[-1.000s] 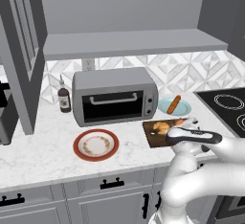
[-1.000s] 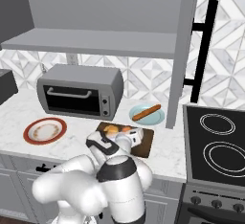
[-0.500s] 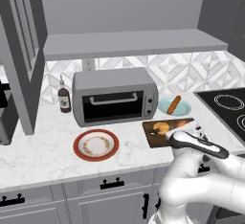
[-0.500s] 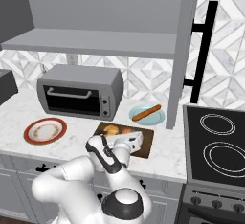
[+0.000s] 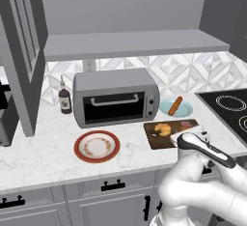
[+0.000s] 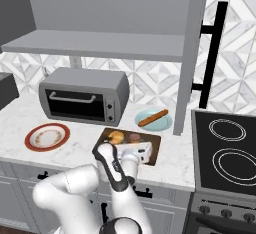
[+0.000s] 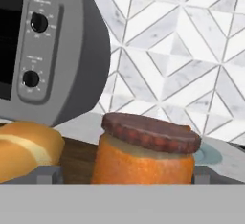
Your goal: From the different types of pastries on the counter, select a croissant and place it on the cutting board. Then retrieve a jar of jam from the cabinet and place it alongside the croissant on the cutting board.
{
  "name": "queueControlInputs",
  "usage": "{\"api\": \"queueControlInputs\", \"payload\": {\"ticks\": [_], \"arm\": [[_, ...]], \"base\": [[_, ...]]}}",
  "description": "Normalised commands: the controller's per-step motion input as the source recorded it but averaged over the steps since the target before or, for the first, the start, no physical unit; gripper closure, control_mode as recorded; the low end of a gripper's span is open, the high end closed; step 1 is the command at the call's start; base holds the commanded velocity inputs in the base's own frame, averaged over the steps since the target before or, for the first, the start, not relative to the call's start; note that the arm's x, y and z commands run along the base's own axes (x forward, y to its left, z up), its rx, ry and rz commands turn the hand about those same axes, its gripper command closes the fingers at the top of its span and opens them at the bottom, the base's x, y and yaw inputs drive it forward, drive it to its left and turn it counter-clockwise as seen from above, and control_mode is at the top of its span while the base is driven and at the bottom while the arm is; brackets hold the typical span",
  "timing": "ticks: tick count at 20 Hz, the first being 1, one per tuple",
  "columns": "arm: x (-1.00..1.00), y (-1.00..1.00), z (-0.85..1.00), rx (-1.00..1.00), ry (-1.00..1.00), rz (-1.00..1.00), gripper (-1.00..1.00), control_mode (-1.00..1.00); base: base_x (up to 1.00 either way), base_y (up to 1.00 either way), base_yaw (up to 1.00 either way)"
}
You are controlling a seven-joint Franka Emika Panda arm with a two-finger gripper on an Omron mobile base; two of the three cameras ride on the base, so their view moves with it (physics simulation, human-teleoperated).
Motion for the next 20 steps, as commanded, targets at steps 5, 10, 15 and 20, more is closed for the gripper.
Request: {"api": "queueControlInputs", "payload": {"ticks": [5,10,15,20], "arm": [[-0.87,-0.08,-0.14,-0.07,-0.15,0.00,-1.00,-1.00],[-1.00,-0.20,0.38,-0.01,-0.39,0.03,-1.00,-1.00],[-1.00,0.00,0.87,-0.02,-0.59,0.10,-1.00,-1.00],[-1.00,0.00,1.00,0.00,-0.67,0.11,-1.00,-1.00]], "base": [[0.00,0.00,0.00],[0.00,0.00,0.00],[0.00,0.00,0.00],[0.00,0.00,0.00]]}}
